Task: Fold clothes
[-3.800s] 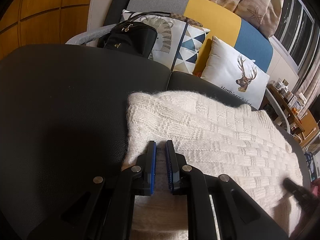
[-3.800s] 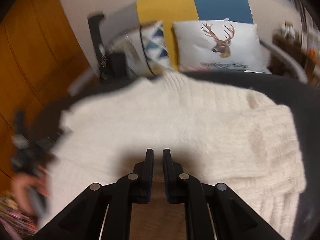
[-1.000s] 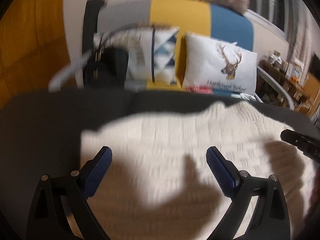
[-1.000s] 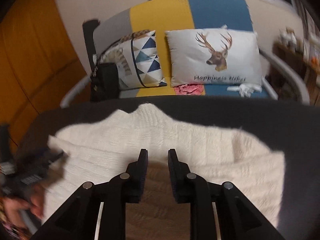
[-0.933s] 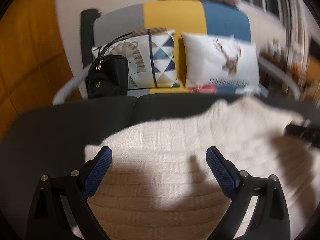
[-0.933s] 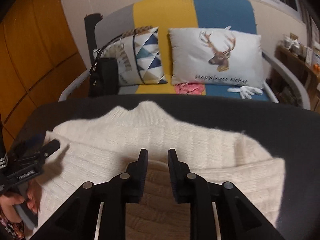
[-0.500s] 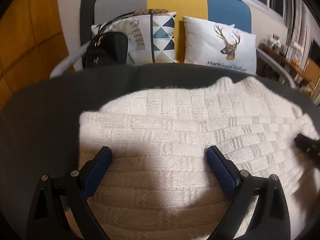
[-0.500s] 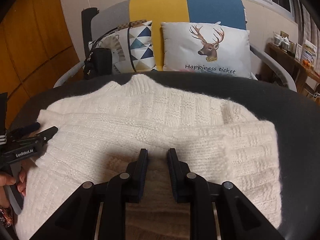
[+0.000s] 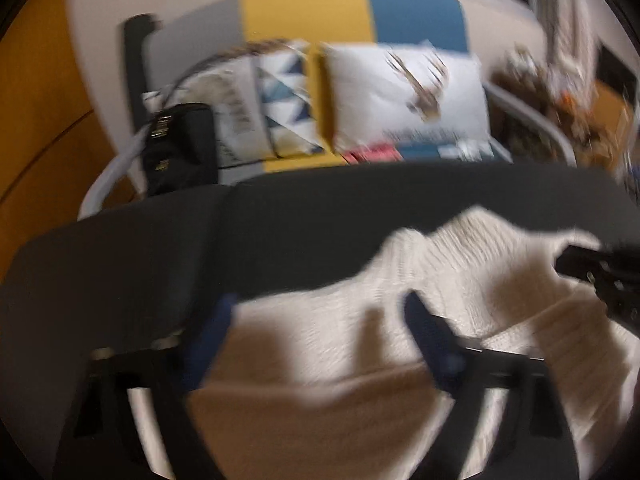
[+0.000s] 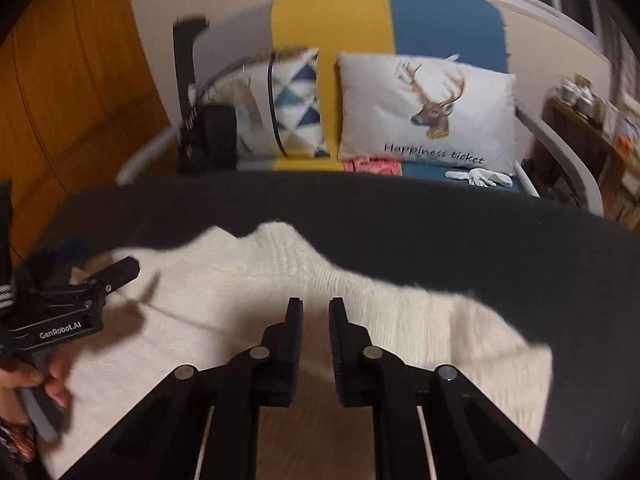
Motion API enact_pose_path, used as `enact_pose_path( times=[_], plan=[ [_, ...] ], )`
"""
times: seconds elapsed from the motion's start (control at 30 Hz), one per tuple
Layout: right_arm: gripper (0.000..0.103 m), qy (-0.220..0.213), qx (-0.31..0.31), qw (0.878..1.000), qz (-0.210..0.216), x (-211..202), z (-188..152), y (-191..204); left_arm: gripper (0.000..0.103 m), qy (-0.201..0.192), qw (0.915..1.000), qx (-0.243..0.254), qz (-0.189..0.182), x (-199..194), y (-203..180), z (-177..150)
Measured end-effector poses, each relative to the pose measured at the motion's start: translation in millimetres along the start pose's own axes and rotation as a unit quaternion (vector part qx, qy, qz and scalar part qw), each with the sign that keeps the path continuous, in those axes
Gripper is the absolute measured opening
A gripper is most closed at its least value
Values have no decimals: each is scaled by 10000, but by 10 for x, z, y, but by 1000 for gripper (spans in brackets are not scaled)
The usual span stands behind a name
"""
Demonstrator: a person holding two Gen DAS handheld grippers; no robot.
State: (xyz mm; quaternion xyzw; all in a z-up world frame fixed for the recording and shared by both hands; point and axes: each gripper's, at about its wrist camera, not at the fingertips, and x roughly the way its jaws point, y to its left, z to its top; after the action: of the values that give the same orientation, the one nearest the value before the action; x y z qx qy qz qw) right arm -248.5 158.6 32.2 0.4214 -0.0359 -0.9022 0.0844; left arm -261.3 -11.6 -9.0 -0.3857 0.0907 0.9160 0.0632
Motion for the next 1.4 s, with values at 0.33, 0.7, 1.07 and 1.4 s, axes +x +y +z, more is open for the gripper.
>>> enact_pose_path(
  times=[0.33, 0.7, 1.07, 1.4],
  plan=[
    [8, 165, 160, 9993, -301, 464, -1, -133, 77, 334, 9990, -69, 274, 397, -4, -24],
    [11, 171, 304, 9993, -140, 433, 4, -224, 83, 316, 9939, -1024, -246, 247, 426, -70],
    [8, 78, -1155, 9873, 1087, 192, 362, 1106, 83, 153, 9864, -1557, 499, 65, 1115, -687],
    [3, 531, -1084, 9883, 937, 877, 284, 1476, 92, 296, 9839, -1634, 659, 187, 1140, -750]
  ],
)
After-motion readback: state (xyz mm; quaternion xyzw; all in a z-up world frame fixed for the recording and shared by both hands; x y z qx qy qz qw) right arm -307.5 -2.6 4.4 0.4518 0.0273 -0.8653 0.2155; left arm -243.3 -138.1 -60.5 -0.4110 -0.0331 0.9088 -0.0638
